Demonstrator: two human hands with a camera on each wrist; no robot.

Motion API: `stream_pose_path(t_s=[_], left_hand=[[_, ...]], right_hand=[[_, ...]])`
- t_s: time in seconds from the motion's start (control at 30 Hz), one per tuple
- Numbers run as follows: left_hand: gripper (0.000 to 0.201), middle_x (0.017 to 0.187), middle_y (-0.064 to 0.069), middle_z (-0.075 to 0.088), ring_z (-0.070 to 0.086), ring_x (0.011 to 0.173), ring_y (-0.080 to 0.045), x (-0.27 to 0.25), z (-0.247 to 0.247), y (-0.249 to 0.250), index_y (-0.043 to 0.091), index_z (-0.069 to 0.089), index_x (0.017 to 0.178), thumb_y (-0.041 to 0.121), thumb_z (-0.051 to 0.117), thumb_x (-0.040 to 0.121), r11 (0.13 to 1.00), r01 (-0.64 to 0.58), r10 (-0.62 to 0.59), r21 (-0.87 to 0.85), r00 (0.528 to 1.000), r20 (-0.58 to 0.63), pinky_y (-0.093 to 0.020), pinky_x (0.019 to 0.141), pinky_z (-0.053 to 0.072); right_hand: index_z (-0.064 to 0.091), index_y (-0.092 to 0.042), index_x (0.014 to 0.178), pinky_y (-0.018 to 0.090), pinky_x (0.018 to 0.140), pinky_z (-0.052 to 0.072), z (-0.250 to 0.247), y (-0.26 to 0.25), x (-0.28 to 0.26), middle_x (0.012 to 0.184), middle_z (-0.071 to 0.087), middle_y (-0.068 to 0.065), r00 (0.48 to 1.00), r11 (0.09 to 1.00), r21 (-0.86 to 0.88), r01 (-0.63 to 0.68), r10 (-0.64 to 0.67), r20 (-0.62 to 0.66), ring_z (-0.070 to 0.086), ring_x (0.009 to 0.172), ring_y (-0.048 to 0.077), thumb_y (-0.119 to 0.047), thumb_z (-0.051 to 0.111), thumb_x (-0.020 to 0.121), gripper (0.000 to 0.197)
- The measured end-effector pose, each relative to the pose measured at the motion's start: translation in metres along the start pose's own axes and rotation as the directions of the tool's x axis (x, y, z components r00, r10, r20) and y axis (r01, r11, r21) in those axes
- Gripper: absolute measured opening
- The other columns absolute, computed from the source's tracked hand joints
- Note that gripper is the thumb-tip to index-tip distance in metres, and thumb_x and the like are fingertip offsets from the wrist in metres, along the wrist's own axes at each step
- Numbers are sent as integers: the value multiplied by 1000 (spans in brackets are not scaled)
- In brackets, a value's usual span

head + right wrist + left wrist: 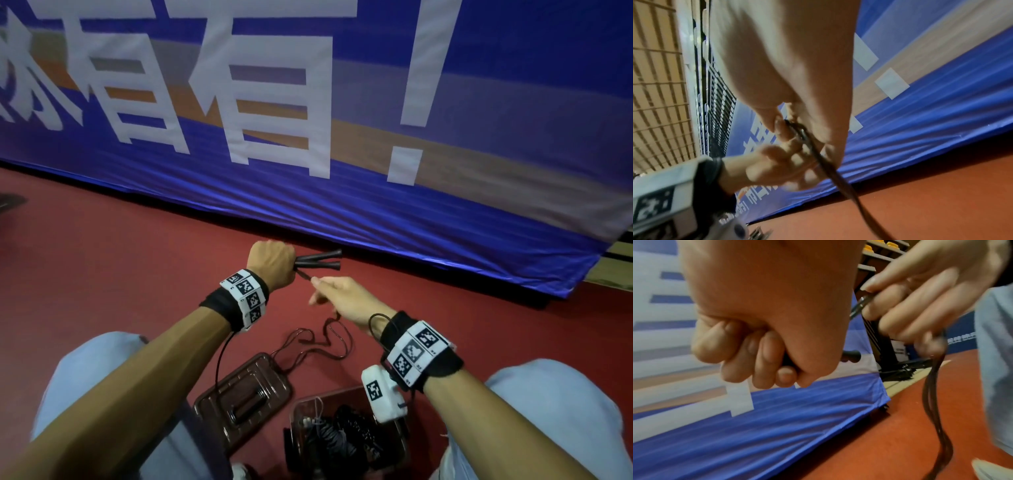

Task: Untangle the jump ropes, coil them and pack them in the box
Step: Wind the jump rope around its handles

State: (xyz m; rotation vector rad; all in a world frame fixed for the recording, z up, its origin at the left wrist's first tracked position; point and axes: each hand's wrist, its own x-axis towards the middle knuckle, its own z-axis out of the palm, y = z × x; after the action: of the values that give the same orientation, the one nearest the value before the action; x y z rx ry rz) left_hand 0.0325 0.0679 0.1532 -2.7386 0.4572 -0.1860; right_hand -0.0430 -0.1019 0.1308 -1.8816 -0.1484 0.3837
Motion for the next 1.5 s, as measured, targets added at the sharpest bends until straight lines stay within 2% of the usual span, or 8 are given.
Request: stream_pose_path(t_s=[0.13, 0.27, 0.43, 0.67, 0.87, 1.0, 1.27, 1.5], left_hand=[[24, 100, -4, 72, 71, 90, -28, -6, 21, 21, 17, 67, 100, 28, 46, 96, 987, -141, 136, 78, 989, 64, -33, 68, 44], [39, 84, -6, 72, 69, 75, -33, -9, 33, 25, 15, 68, 82, 39, 43, 99, 912, -405, 408, 66, 912, -49, -35, 60, 43], [45, 49, -3, 58, 54, 38, -30, -12, 24, 12, 17, 60, 61, 37, 36, 93, 856, -504, 395, -114, 781, -483, -26, 41, 35], [49, 46, 1, 47, 41, 37, -23, -26, -31, 4, 17, 50, 54, 30, 47, 101, 743, -580, 67, -334, 561, -825, -28, 39, 29], [41, 40, 9, 34, 30, 41, -6, -21, -42, 9, 23, 40, 43, 19, 67, 74, 470, -335, -225, -817, 849, -478, -26, 41, 27], [29, 43, 3, 48, 48, 40, -17, -14, -40, 6, 14, 54, 50, 22, 66, 76, 573, -5, -234, -820, 957, -170, -23, 43, 31], [24, 98, -17, 69, 67, 91, -43, -14, -3, 28, 10, 68, 98, 28, 57, 85, 876, 99, -90, -472, 995, 42, -40, 71, 49], [18, 88, -14, 69, 68, 81, -39, -22, 4, 45, 12, 66, 84, 24, 53, 87, 946, -109, 134, -304, 989, 63, -35, 60, 42]], right_hand=[[50, -17, 67, 30, 51, 32, -12, -3, -2, 56, 47, -4, 995, 957, -284, 59, -81, -65, 42, 48, 13, -38, 55, 104, 43], [66, -20, 73, 37, 56, 45, -52, 3, -3, 62, 61, -2, 966, 728, -668, 158, -254, -49, 55, 57, 19, -55, 64, 94, 41], [71, -26, 75, 30, 62, 44, -78, 1, -2, 67, 64, -2, 929, 814, -507, 285, -364, -62, 53, 60, 13, -57, 66, 92, 35], [61, -16, 67, 22, 46, 30, -62, -21, -5, 52, 44, 0, 955, 956, -35, 290, -292, -53, 37, 46, 11, -47, 55, 97, 44], [59, -17, 69, 20, 38, 27, -15, -15, 11, 51, 52, -7, 960, 961, 220, 166, -107, -258, 39, 39, 6, -26, 47, 109, 42], [57, -17, 65, 27, 53, 36, 14, -4, 15, 54, 53, -7, 909, 980, -82, 182, -200, -366, 46, 48, 9, -34, 39, 110, 51], [59, -9, 96, 42, 64, 46, 14, 4, -8, 94, 66, 19, 980, 676, -728, 111, -198, -35, 64, 83, 43, -17, 44, 104, 19], [69, -29, 115, 36, 63, 36, -25, 0, -21, 96, 69, -1, 924, 286, -941, 181, -378, 63, 68, 88, 34, -51, 43, 105, 35]])
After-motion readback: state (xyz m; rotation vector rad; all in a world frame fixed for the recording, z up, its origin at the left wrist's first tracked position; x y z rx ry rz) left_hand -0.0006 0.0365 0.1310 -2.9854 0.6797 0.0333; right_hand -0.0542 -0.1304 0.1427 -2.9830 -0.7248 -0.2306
